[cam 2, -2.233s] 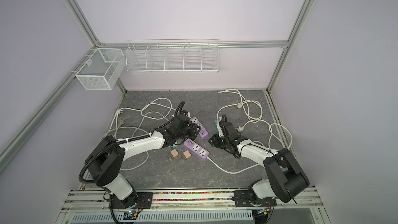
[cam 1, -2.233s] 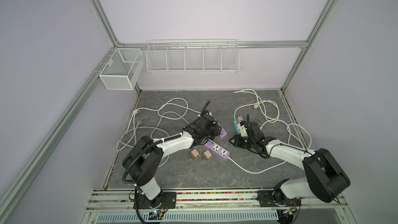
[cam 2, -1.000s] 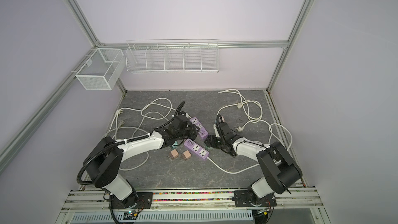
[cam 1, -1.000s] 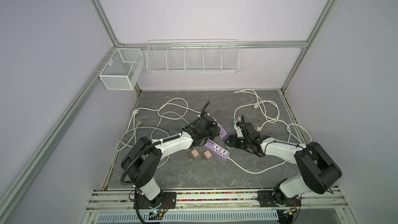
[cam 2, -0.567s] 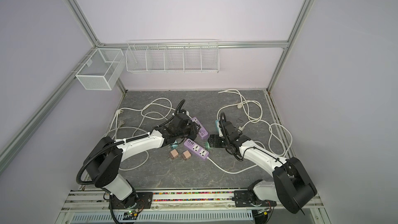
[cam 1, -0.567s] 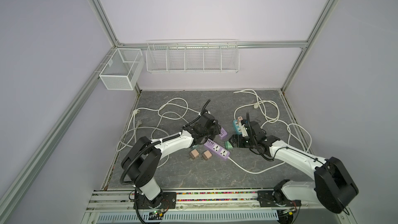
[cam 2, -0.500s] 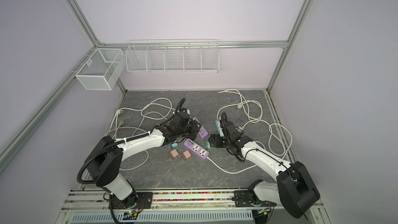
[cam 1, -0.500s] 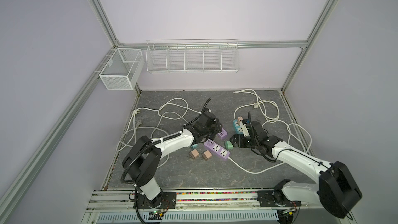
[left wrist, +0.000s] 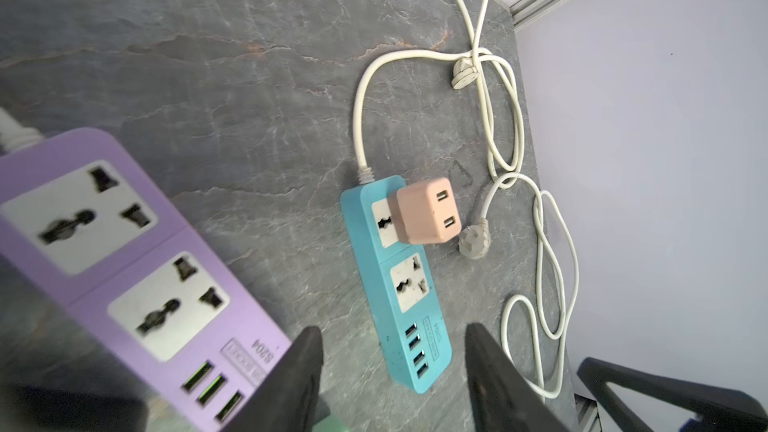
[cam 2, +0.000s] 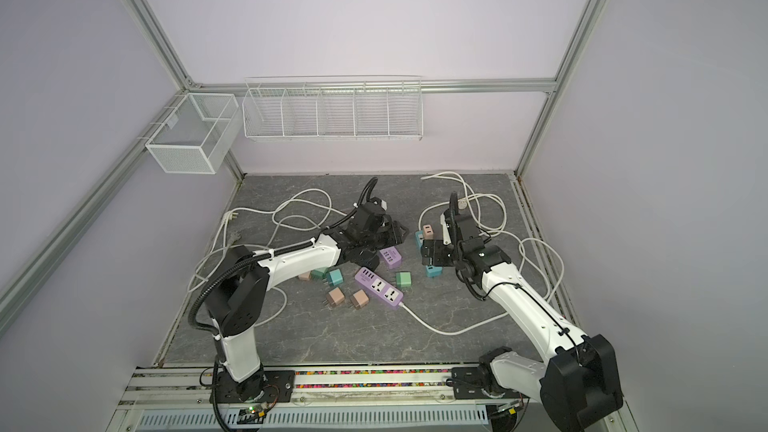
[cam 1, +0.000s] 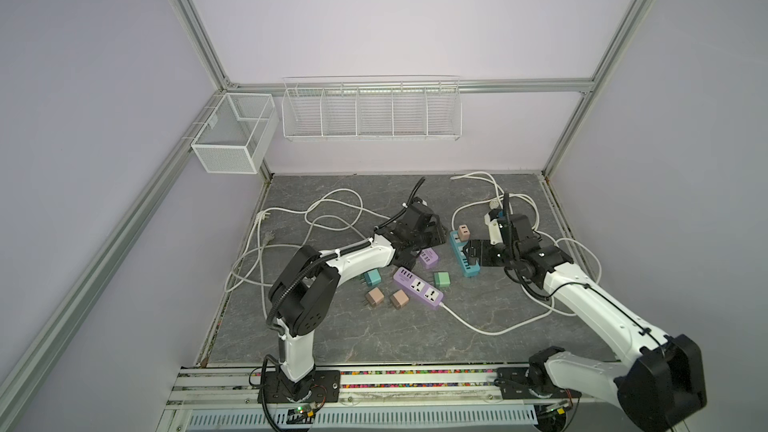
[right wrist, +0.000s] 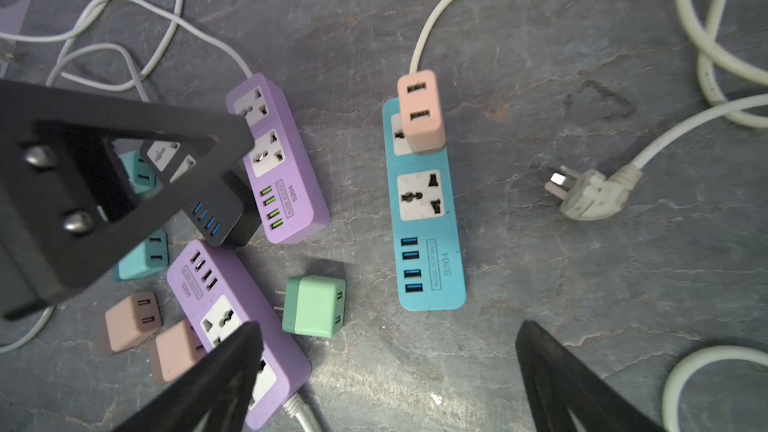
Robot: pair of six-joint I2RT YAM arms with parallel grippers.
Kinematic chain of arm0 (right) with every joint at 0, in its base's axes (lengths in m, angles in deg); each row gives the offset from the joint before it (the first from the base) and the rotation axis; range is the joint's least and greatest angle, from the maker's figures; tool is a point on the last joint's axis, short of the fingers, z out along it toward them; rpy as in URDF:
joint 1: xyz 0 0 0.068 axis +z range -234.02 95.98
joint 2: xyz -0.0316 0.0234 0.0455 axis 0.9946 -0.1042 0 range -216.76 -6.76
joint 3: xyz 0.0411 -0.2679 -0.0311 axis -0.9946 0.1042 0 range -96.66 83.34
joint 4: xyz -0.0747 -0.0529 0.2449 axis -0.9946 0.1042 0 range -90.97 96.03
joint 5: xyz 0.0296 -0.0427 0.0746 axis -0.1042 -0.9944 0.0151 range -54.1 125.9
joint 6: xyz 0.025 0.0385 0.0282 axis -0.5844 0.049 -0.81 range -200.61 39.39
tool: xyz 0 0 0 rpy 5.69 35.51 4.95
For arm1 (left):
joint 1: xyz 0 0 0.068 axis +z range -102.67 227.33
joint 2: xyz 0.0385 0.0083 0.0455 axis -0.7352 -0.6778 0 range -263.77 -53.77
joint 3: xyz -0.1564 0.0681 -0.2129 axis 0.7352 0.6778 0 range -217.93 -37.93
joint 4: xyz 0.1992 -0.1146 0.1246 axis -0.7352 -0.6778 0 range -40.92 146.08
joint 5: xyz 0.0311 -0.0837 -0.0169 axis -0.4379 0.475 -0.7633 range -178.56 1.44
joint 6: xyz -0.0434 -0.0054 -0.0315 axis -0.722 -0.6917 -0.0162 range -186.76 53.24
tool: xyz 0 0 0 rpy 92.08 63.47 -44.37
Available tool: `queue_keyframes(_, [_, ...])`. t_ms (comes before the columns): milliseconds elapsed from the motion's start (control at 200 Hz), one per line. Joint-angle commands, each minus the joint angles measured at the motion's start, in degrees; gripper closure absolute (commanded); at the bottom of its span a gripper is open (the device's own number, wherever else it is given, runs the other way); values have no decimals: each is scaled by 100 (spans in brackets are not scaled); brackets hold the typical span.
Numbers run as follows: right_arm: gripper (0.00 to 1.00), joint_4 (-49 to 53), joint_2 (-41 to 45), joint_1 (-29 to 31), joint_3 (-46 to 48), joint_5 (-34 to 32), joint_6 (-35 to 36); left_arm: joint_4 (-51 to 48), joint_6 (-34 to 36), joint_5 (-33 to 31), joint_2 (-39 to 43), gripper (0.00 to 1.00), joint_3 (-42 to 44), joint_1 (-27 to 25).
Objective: Pull the plug off the socket
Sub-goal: 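Move the right gripper back to the pink adapter on the teal strip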
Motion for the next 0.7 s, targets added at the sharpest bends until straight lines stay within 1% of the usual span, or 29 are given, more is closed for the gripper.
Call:
queue_keyframes(0, [3, 361, -284, -166, -498, -48, 339, -55, 39, 142, -252, 43, -419, -33])
queue_keyframes(140, [3, 141, -559, -329, -607, -51, 359, -168, 30, 128, -614, 43, -794, -35])
queue_keyframes(315, [0, 66, -1299, -448, -971, 14, 355, -359, -117, 81, -1129, 44, -1226, -33])
queue_keyframes(490, [8, -63, -1956, -501, -1301, 12, 368, -283, -275, 56, -1467, 46, -1417, -34])
queue_keyframes(695, [17, -184, -2468, -500, -1568, -89, 420, -389, -304, 101, -1910, 48, -1780, -35])
